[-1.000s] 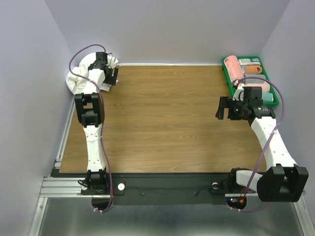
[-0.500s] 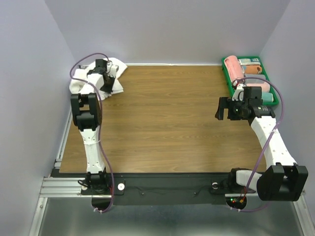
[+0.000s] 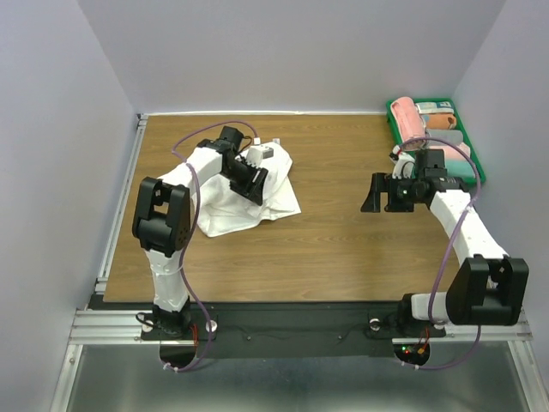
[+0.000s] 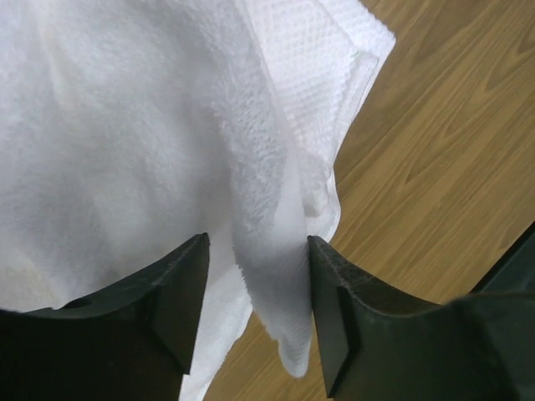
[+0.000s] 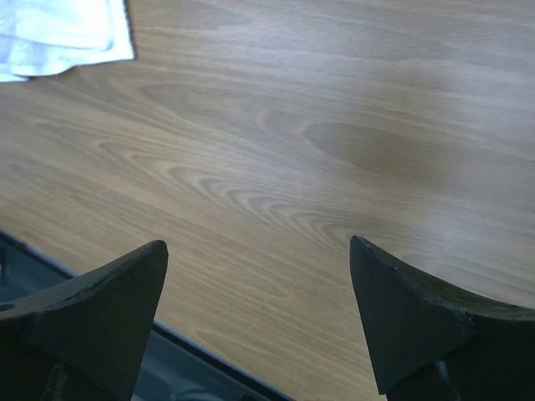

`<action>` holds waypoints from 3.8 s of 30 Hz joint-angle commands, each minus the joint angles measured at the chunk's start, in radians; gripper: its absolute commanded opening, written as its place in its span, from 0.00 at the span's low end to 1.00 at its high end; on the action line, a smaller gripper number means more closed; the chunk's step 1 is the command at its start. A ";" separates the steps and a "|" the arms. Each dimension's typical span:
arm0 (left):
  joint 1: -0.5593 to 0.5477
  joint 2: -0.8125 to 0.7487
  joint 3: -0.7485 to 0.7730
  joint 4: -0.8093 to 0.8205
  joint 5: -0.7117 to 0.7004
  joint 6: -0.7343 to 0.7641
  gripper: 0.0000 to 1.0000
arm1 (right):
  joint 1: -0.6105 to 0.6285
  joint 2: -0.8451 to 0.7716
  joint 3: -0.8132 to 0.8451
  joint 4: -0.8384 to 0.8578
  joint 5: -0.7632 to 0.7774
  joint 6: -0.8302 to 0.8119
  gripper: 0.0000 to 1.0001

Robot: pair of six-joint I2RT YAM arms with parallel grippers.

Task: Roll the towels
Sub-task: Move the towel to the center of the board, then flatten the towel

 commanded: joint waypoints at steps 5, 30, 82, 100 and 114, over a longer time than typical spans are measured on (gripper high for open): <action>0.024 -0.125 0.024 -0.071 0.015 0.040 0.63 | 0.008 0.198 0.107 -0.003 -0.287 0.001 0.84; -0.120 -0.183 -0.137 0.211 -0.062 -0.098 0.83 | 0.396 0.755 0.452 0.305 -0.069 0.303 0.54; 0.567 -0.364 -0.121 0.261 -0.481 -0.061 0.00 | 0.238 0.436 0.179 0.195 0.156 0.185 0.01; 0.643 -0.452 -0.407 -0.020 -0.397 0.455 0.29 | 0.115 0.271 0.145 -0.234 0.243 -0.312 0.15; 0.614 -0.156 0.116 -0.103 -0.119 0.301 0.66 | 0.126 0.408 0.397 -0.241 0.150 -0.263 0.40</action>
